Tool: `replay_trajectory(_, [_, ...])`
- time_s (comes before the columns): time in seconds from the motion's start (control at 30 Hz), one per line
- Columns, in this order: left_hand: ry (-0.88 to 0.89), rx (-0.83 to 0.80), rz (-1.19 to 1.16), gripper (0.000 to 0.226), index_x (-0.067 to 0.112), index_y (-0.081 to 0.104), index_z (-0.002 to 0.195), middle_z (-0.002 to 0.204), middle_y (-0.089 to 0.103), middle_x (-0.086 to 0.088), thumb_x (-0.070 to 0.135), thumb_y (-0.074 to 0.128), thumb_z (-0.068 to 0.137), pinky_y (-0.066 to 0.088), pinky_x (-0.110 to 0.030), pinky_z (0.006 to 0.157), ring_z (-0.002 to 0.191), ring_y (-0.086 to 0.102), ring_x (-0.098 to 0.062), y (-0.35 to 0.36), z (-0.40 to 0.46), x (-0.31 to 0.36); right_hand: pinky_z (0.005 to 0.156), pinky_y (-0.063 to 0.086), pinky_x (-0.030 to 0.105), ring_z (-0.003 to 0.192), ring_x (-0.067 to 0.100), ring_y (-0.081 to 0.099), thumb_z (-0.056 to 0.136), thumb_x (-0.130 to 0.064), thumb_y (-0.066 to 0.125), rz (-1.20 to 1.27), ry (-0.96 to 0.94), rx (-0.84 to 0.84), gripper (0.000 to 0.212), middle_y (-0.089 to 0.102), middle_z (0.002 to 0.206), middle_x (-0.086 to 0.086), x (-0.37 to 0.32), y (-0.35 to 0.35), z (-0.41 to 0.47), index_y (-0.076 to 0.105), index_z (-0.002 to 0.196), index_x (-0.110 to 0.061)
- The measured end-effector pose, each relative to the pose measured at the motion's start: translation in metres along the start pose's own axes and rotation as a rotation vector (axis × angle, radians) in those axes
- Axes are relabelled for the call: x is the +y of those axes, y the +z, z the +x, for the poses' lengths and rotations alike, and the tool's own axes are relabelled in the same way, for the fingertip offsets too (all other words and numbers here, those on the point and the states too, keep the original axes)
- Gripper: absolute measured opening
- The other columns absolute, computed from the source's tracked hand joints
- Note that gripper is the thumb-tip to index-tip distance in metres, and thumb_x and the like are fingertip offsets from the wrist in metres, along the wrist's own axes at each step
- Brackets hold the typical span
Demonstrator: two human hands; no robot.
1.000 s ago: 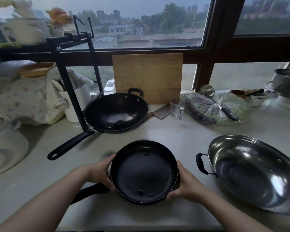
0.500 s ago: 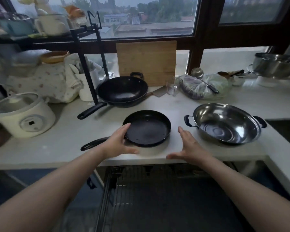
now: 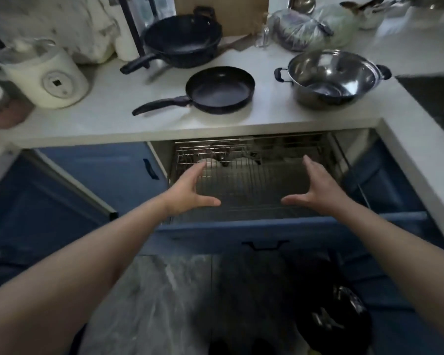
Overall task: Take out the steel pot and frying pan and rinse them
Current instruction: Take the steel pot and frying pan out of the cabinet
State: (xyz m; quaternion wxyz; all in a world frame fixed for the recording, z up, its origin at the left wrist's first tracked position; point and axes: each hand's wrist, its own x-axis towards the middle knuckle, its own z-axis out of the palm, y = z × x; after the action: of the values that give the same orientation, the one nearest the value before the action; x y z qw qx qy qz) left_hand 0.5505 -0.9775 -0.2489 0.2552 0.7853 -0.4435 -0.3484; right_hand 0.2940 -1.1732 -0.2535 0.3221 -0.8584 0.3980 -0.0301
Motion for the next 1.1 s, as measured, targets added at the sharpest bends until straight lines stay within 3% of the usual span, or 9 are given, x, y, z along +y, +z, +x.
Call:
replay_trajectory(0.3, [-0.039, 0.093, 0.004, 0.107, 0.026, 0.014, 0.154, 0.160, 0.014, 0.007, 0.045, 0.079, 0.072, 0.019, -0.034, 0.119, 0.146, 0.014, -0.012, 0.077, -0.043, -0.013, 0.116, 0.024, 0.038, 0.146, 0.021, 0.019, 0.064, -0.045, 0.084, 0.060, 0.071, -0.011, 0.124, 0.014, 0.161, 0.004, 0.072, 0.012, -0.056, 0.005, 0.156, -0.017])
replay_trajectory(0.5, [-0.148, 0.357, -0.095, 0.100, 0.025, 0.023, 0.151, 0.155, 0.022, 0.004, 0.047, 0.078, 0.071, 0.028, -0.043, 0.116, 0.142, 0.023, -0.016, 0.115, -0.083, -0.023, 0.115, 0.028, 0.040, 0.144, 0.021, 0.026, 0.063, -0.045, 0.085, 0.154, 0.129, 0.084, 0.123, 0.022, 0.159, 0.003, 0.113, 0.010, -0.091, 0.010, 0.155, -0.018])
replay_trajectory(0.7, [-0.439, 0.508, -0.032, 0.096, 0.006, 0.027, 0.148, 0.142, 0.037, -0.015, 0.046, 0.076, 0.076, 0.029, -0.044, 0.111, 0.135, 0.033, -0.031, 0.152, -0.093, -0.034, 0.115, 0.027, 0.041, 0.143, 0.025, 0.025, 0.068, -0.042, 0.084, 0.229, 0.280, 0.181, 0.117, 0.021, 0.157, 0.010, 0.150, 0.023, -0.114, 0.011, 0.155, -0.011])
replay_trajectory(0.83, [-0.533, 0.477, -0.120, 0.100, -0.002, 0.019, 0.150, 0.154, 0.027, -0.018, 0.050, 0.070, 0.080, 0.024, -0.046, 0.116, 0.142, 0.024, -0.032, 0.158, -0.072, -0.036, 0.116, 0.027, 0.044, 0.145, 0.028, 0.021, 0.074, -0.045, 0.079, 0.271, 0.381, 0.167, 0.115, 0.014, 0.160, 0.012, 0.164, 0.031, -0.101, 0.005, 0.155, -0.010])
replay_trajectory(1.0, [-0.561, 0.508, -0.216, 0.092, -0.001, 0.031, 0.138, 0.141, 0.038, -0.018, 0.059, 0.066, 0.078, 0.036, -0.052, 0.107, 0.130, 0.038, -0.035, 0.156, -0.039, -0.032, 0.115, 0.030, 0.048, 0.144, 0.030, 0.023, 0.075, -0.046, 0.078, 0.297, 0.424, 0.181, 0.114, 0.015, 0.160, 0.012, 0.165, 0.038, -0.076, 0.004, 0.155, -0.011])
replay_trajectory(1.1, [-0.567, 0.510, -0.276, 0.102, 0.000, 0.013, 0.150, 0.157, 0.015, -0.016, 0.059, 0.062, 0.082, 0.021, -0.048, 0.118, 0.144, 0.018, -0.031, 0.160, -0.028, -0.028, 0.113, 0.031, 0.048, 0.144, 0.030, 0.023, 0.074, -0.045, 0.079, 0.305, 0.441, 0.211, 0.117, 0.013, 0.160, 0.011, 0.164, 0.043, -0.066, 0.001, 0.155, -0.014])
